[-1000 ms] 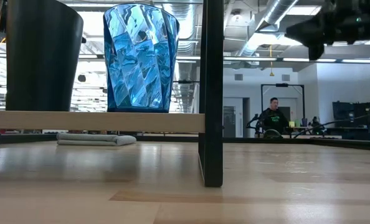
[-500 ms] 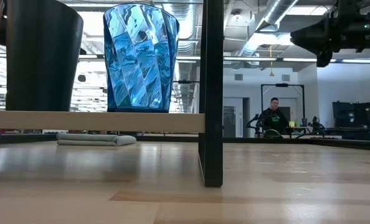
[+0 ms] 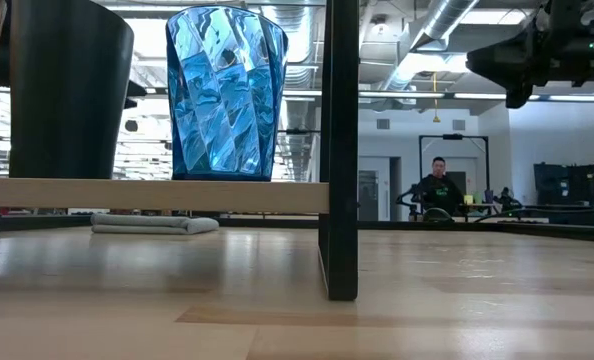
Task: Stack small to large cups/mugs on shelf
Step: Return to Home Position
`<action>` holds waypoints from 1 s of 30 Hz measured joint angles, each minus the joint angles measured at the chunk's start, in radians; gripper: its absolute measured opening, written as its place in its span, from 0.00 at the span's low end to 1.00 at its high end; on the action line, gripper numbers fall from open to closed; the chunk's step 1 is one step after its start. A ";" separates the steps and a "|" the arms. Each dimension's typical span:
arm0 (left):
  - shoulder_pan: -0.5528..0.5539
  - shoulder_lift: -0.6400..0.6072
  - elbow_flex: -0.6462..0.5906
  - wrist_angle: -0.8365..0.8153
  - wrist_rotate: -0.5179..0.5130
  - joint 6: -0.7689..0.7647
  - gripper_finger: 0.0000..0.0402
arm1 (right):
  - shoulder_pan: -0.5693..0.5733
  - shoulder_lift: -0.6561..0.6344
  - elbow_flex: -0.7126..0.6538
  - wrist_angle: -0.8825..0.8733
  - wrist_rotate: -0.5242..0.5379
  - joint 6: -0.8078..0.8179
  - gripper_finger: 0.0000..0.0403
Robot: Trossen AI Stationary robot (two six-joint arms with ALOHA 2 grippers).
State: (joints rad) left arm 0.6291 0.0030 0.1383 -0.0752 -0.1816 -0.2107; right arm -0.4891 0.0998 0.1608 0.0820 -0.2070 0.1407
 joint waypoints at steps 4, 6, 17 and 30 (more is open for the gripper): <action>-0.026 0.001 -0.028 0.006 -0.029 0.011 0.51 | 0.000 0.000 0.000 -0.019 0.000 -0.013 0.28; -0.035 0.000 -0.052 0.044 -0.029 0.009 0.51 | 0.000 0.000 0.000 -0.018 0.000 -0.028 0.28; -0.043 0.001 -0.090 0.028 -0.025 0.006 0.51 | -0.004 0.000 0.000 -0.055 0.000 -0.036 0.28; -0.043 0.001 -0.088 0.017 -0.014 0.004 0.51 | -0.002 -0.100 -0.154 0.115 0.020 0.022 0.28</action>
State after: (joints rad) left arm 0.5861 0.0040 0.0498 -0.0583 -0.1951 -0.2070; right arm -0.4911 -0.0006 0.0071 0.1974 -0.1872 0.1624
